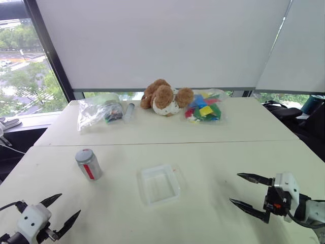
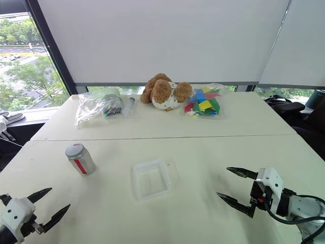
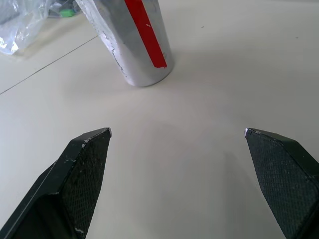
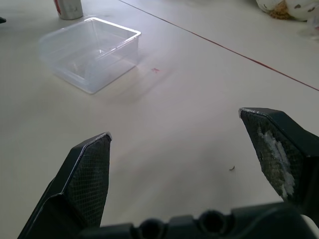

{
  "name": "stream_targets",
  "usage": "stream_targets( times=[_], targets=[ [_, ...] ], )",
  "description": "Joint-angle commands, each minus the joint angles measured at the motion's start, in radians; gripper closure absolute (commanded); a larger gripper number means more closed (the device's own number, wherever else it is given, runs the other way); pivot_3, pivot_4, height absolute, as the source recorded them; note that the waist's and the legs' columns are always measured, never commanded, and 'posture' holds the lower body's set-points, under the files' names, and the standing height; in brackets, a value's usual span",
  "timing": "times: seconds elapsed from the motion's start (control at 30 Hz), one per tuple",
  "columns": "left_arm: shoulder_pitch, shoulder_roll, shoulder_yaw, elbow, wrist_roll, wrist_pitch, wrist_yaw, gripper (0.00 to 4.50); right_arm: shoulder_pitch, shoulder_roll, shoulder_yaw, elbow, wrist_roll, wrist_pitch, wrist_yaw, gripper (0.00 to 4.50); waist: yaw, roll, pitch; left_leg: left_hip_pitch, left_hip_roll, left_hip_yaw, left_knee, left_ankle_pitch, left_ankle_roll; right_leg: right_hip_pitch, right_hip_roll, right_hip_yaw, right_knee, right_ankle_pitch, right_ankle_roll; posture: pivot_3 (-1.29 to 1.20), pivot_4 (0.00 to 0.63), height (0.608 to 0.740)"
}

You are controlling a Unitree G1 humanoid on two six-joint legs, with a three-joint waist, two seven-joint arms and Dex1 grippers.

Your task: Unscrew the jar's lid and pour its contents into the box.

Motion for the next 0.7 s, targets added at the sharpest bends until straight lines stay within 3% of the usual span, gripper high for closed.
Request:
stream_targets(
  times=[0.03, 0.13, 0.23, 0.37, 0.53, 0.7],
  targets=[
    [0.012, -0.002, 0.029, -0.024, -0.016, -0.021, 0.004, 0.07, -0.01, 0.01, 0.001, 0.02, 0.005, -0.031, 0.012, 0.0, 0.0, 0.0, 0.0, 0.0, 0.0, 0.0, 0.0, 0.0, 0.0, 0.0, 0.0, 0.0, 0.0, 0.0, 0.0, 0.0, 0.15, 0.74],
    [0.019, -0.007, 0.052, -0.039, -0.065, 0.029, 0.011, 0.07, -0.049, 0.029, 0.014, 0.019, 0.015, -0.032, -0.002, 0.0, 0.0, 0.0, 0.0, 0.001, 0.0, 0.0, 0.0, 0.0, 0.0, 0.001, 0.0, 0.0, 0.0, 0.0, 0.0, 0.0, 0.15, 0.74],
    [0.079, -0.03, 0.103, -0.089, -0.212, 0.124, -0.016, 0.07, -0.119, 0.076, 0.051, -0.019, 0.027, -0.052, -0.02, 0.0, -0.008, -0.002, 0.0, 0.003, 0.002, 0.0, 0.0, 0.0, 0.0, 0.002, 0.0, 0.001, 0.001, 0.0, 0.0, 0.0, 0.15, 0.74],
    [0.107, -0.138, 0.205, -0.125, -0.348, 0.204, 0.098, 0.07, -0.21, 0.156, 0.102, -0.072, 0.08, -0.056, -0.028, 0.0, -0.009, 0.0, 0.0, 0.004, 0.003, 0.0, -0.002, -0.001, 0.0, 0.002, 0.0, 0.001, 0.0, 0.0, 0.0, 0.0, 0.15, 0.74],
    [0.136, -0.3, 0.257, -0.082, -0.337, 0.166, 0.202, 0.07, -0.282, 0.239, 0.149, -0.137, 0.177, -0.019, -0.03, 0.0, 0.001, -0.001, -0.001, 0.004, 0.002, 0.0, -0.001, -0.001, 0.0, 0.003, 0.0, 0.001, 0.0, 0.0, 0.0, 0.0, 0.15, 0.74],
    [0.184, -0.384, 0.223, -0.141, -0.288, 0.116, 0.205, 0.07, -0.327, 0.22, 0.174, -0.156, 0.185, -0.005, 0.008, 0.0, 0.002, -0.005, -0.002, 0.004, 0.001, 0.0, 0.0, -0.001, -0.001, 0.004, 0.0, 0.0, -0.001, 0.0, 0.0, 0.0, 0.15, 0.74]
  ],
)
